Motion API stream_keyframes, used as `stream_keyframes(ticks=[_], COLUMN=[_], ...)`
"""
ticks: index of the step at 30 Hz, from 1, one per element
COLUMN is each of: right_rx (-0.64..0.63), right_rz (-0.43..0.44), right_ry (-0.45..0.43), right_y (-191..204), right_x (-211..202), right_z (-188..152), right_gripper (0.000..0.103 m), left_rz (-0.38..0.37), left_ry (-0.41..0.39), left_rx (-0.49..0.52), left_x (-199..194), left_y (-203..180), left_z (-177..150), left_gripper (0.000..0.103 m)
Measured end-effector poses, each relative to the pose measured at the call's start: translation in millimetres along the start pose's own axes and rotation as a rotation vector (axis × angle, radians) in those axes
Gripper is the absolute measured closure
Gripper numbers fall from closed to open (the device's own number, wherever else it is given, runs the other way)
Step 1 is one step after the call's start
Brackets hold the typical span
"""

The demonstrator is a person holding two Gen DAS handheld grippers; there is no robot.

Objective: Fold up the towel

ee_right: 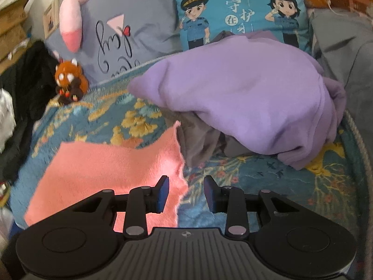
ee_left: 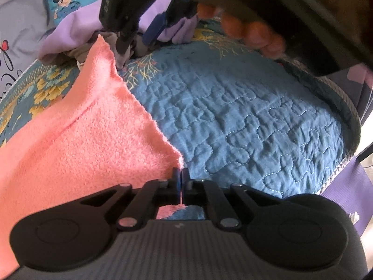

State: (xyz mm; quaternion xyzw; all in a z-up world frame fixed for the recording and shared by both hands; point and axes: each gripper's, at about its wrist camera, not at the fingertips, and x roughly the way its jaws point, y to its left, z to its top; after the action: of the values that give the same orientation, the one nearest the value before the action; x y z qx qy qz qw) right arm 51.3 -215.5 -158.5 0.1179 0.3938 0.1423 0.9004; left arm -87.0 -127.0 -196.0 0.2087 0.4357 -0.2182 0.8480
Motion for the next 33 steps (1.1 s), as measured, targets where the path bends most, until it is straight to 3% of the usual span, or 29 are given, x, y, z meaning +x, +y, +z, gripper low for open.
stream_keyframes(ticks=[5,11,14,16,24,28,33], right_rx=[0.012,-0.224,-0.26,-0.241,-0.135,-0.117,-0.14], right_rz=[0.022,-0.017,-0.044,-0.041,-0.027,0.0,0.023], right_ry=[-0.079,-0.071,-0.036,-0.028,-0.039,-0.064,-0.086], right_y=[2.4,33.9,37.7,37.0,35.0,52.6,93.8], right_x=[7.9,35.1,49.2,50.7,34.3,21.4,19.3], right_z=[13.3,26.5,29.2,29.0,36.3,52.1,72.6], right_gripper=[0.07,0.073,0.089,0.1,0.101,0.101,0.101], left_rz=[-0.017,-0.027,-0.033,-0.037,-0.092,-0.102,-0.061], left_ry=[-0.014,-0.021,-0.021,-0.021,-0.056,-0.107,-0.134], left_rx=[-0.006,-0.007,-0.011,-0.016,-0.07,-0.119,-0.193], left_x=[-5.7,-7.8,-7.5,-7.6,-24.6,-49.7,-81.4], left_y=[2.9,6.6,8.6,9.7,26.7,55.5,103.3], left_z=[-0.6,-1.1,-1.3,-1.3,-3.1,-7.9,-27.9], left_gripper=[0.102,0.102,0.102,0.102,0.102,0.102,0.102])
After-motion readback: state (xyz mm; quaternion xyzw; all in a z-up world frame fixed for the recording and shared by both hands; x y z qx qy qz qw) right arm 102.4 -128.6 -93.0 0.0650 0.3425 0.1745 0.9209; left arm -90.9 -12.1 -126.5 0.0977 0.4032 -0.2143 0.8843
